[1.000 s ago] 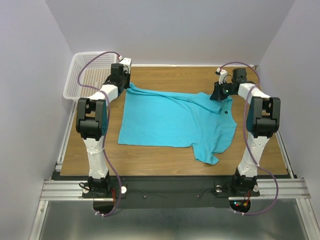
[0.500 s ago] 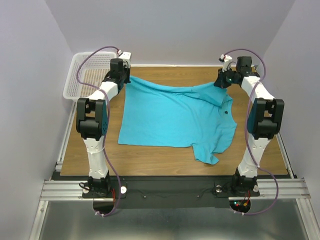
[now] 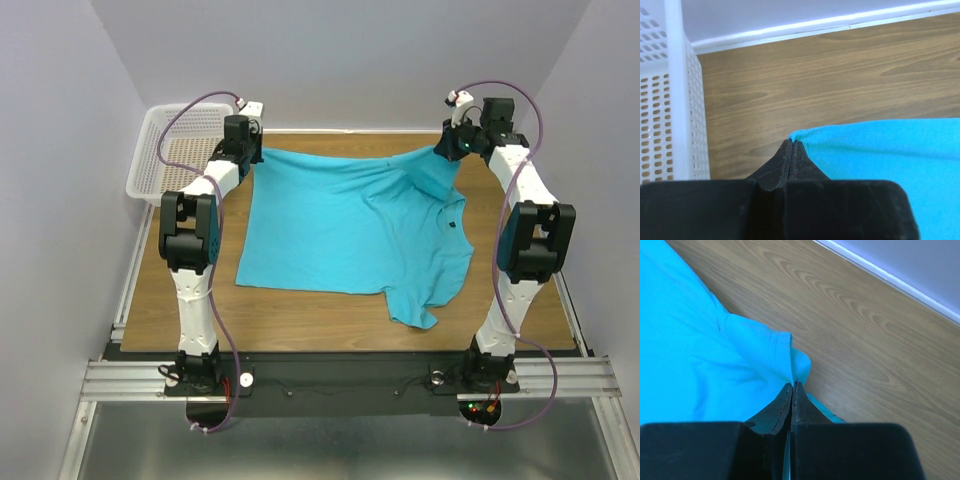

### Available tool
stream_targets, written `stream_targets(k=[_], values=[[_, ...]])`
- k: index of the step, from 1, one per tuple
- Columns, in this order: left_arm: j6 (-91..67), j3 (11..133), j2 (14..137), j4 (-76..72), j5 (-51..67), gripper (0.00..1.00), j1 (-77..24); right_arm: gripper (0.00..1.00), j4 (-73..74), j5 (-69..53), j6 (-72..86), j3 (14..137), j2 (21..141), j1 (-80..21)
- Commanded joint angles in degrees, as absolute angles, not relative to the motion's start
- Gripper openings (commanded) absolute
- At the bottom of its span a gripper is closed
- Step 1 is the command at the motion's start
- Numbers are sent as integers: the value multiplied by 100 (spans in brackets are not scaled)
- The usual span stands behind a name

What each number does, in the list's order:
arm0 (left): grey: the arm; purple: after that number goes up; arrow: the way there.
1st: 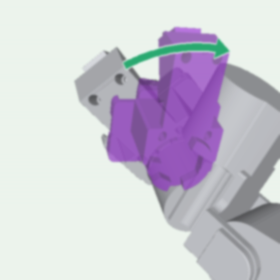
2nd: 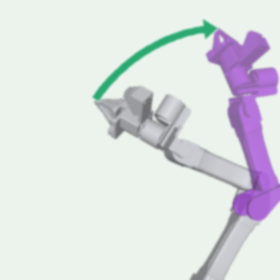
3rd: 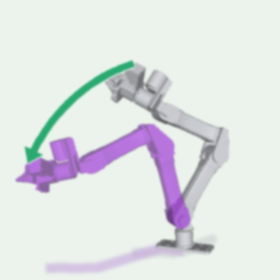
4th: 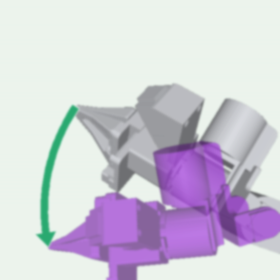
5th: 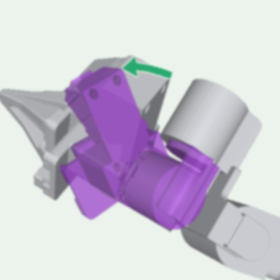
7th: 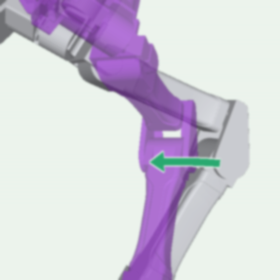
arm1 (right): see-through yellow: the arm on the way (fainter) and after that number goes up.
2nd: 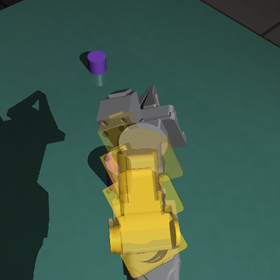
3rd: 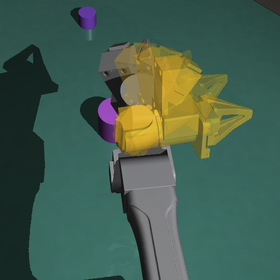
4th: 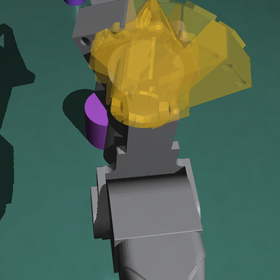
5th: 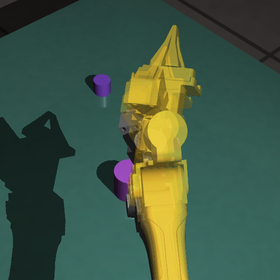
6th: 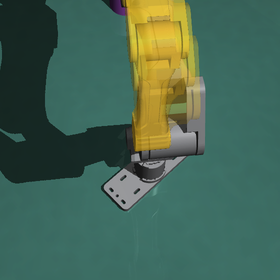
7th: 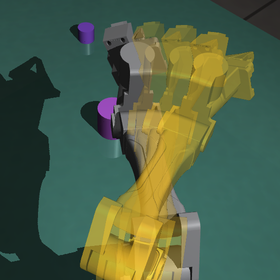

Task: Fold and stack the t-shirts
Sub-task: Fold the tshirt

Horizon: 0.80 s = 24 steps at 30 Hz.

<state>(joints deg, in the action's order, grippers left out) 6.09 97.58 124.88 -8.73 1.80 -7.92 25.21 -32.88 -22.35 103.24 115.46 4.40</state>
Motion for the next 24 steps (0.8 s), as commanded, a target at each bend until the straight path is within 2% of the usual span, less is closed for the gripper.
stream_targets(k=[1,12,24], values=[[519,10055,12437,-1046,141,0,-782,1,2329,-3568,-2372,10608,11364,404],[598,9967,12419,-1028,53,0,-773,1,2329,-3867,-2830,10582,11461,404],[607,10020,12419,-1037,53,0,-773,1,2338,-3445,-3295,11724,12252,369]])
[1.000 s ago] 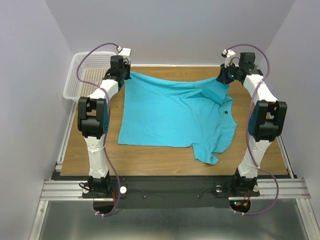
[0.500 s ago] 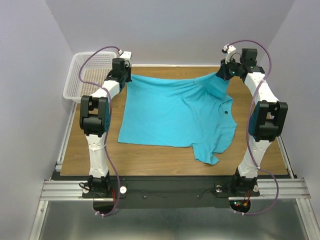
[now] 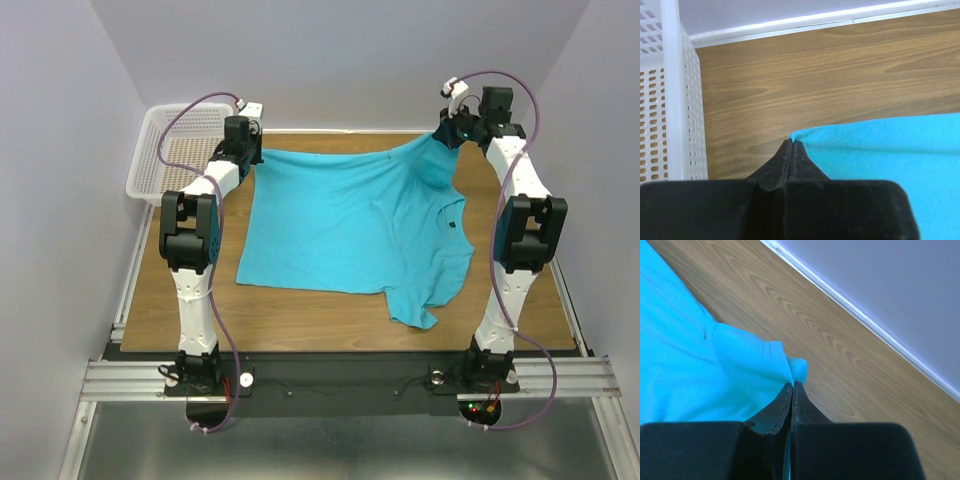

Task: Fold and stack the t-shirts
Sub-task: Fold the tshirt

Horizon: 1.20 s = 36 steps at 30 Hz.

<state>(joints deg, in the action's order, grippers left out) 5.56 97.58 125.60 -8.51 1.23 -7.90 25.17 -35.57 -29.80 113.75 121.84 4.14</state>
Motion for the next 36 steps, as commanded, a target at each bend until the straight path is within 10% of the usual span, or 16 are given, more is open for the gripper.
stream_targets(k=[1,36], values=[[615,10011,12419,-1037,53,0,-773,1,2338,-3489,-3418,11742,12269,360],[852,8983,11672,-1828,-659,0,-773,1,2329,-3973,-4649,10749,11452,149]])
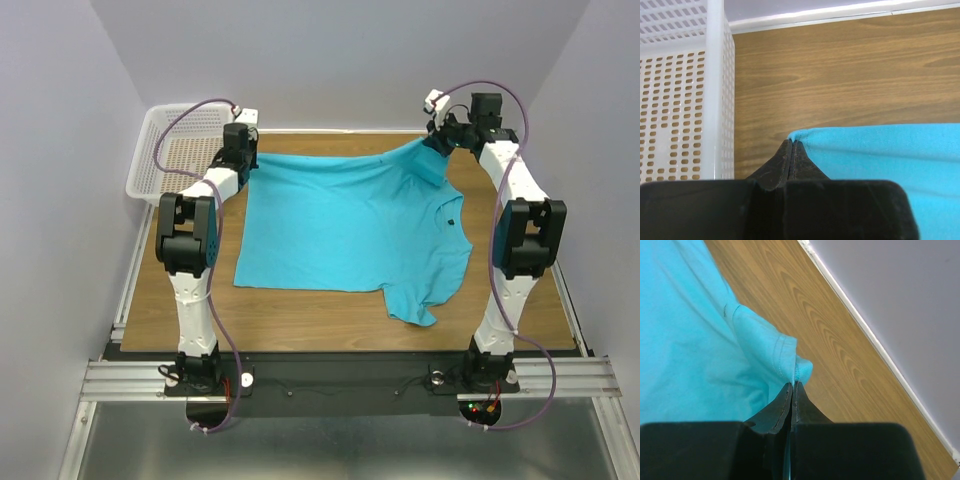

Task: Fold and stack the t-shirts
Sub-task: Fold the tshirt

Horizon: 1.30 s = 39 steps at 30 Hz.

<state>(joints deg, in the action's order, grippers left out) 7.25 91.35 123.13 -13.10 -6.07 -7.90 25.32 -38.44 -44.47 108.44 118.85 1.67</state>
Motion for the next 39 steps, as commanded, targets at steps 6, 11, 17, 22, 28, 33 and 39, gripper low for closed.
stream_targets(k=[6,11,17,22,28,33,39], values=[[1028,8702,11505,-2021,-563,0,-773,0,2329,-4043,-4764,10310,11312,149],[1151,8491,11400,-2162,-519,0,-773,1,2329,-3964,-4764,10169,11294,149],[1283,8332,11382,-2180,-475,0,-773,1,2320,-3929,-4755,10081,11197,149],[1275,8341,11496,-2083,-492,0,-773,1,2312,-3937,-4694,10098,11153,149],[1239,8349,11549,-2065,-510,0,-782,1,2311,-4034,-4614,10125,11083,149],[1222,8551,11698,-1899,-615,0,-791,1,2312,-4227,-4728,9827,10916,149],[1213,8649,11777,-1837,-764,0,-852,1,2312,-4333,-4843,9528,10767,149]])
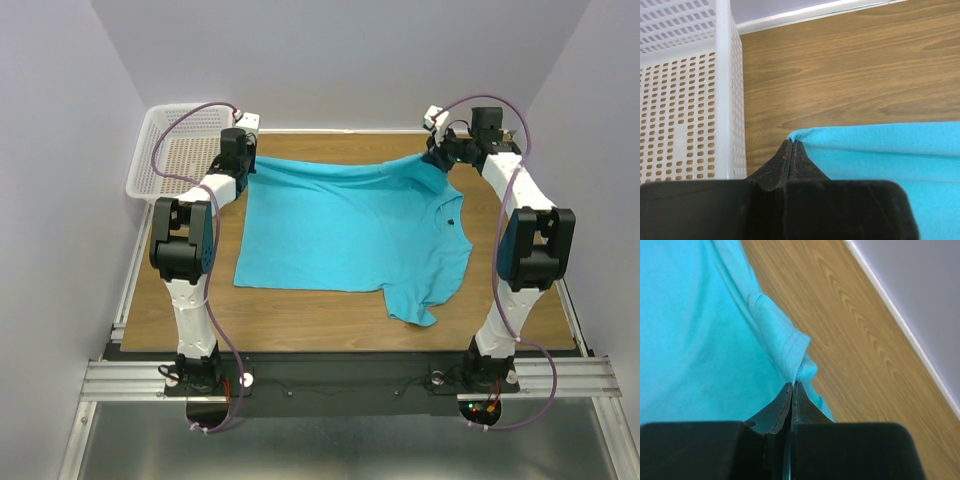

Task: Fold and stack the t-shirts
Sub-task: Fold the tshirt

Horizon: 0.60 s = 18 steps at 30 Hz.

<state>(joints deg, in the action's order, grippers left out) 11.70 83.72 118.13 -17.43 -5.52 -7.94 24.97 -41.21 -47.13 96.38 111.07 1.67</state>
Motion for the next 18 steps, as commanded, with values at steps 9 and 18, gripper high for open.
stream_targets(k=[9,18], values=[[1204,8921,11953,-1635,-975,0,-888,1,2312,-4553,-4966,9158,10591,158],[1248,8824,11909,-1643,-1099,0,-914,1,2320,-4729,-5036,8965,10380,149]])
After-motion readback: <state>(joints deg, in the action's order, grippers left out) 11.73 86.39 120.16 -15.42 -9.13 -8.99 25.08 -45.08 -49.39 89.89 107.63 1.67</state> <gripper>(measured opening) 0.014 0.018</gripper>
